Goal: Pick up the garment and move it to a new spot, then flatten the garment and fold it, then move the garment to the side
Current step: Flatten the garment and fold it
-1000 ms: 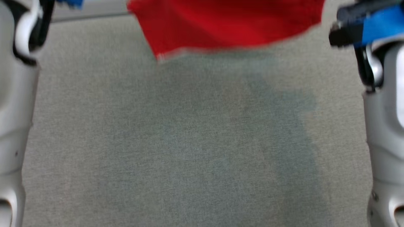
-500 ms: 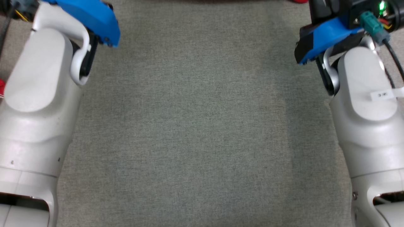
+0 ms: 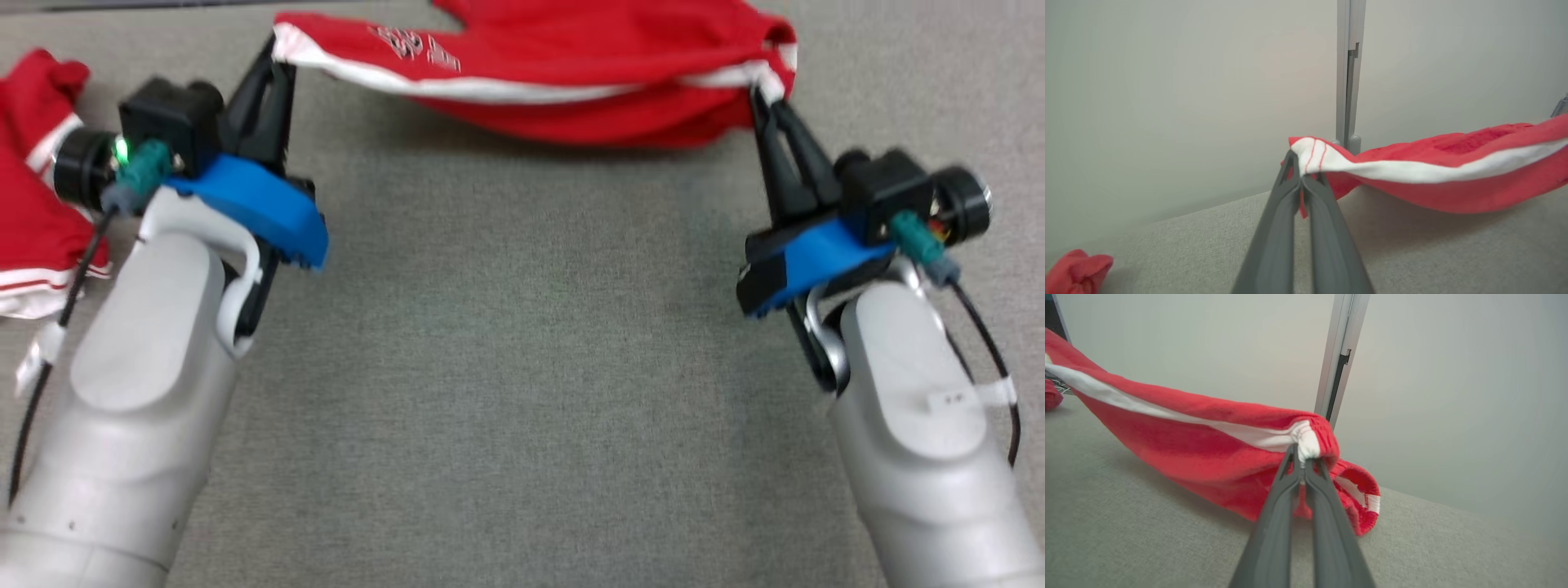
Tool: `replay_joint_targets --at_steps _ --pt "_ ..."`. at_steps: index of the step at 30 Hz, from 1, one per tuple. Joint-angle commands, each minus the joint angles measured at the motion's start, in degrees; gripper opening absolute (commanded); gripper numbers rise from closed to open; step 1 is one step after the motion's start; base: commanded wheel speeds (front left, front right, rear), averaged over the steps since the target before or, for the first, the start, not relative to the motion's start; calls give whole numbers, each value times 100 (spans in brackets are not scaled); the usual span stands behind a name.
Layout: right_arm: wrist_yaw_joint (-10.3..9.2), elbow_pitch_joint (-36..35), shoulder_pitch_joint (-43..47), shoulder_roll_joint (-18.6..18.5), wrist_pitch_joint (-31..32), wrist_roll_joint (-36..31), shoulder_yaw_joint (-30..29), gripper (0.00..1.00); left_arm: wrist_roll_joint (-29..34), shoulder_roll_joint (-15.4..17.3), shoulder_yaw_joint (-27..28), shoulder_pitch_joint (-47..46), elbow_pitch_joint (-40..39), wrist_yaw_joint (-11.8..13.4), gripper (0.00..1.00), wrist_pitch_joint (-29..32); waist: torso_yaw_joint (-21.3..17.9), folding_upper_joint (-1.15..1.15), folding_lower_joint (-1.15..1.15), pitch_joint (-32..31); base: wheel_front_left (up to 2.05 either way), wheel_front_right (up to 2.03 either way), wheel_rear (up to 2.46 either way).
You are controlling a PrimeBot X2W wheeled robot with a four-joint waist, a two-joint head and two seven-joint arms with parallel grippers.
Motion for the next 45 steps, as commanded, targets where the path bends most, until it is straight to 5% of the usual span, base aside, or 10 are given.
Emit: replay_joint_targets --at_steps 1,9,22,27,35,45 --pt "1 -156 368 -10 -20 117 68 0 -16 54 -21 326 -141 7 0 -46 -68 0 1 -285 0 0 0" --pt "1 -960 1868 -33 -19 460 139 0 -156 212 -136 1773 -1191 243 0 30 53 0 1 -1206 0 0 0" --pt "1 -3104 4689 -59 520 500 304 0 -382 1064 -80 4809 -4565 1499 0 1272 78 0 1 -2023 0 0 0" --pt "1 -3750 5227 -130 881 569 390 0 -441 1347 -67 5260 -5201 1717 0 1718 7 0 1 -1964 0 0 0" --pt "1 -3363 4747 -52 823 647 292 0 -651 1222 -78 4524 -4807 1444 0 2002 -154 0 1 -1582 0 0 0" --pt "1 -2035 3199 86 707 742 -41 0 -786 593 -280 2273 -2851 805 0 2506 -584 0 1 -817 0 0 0"
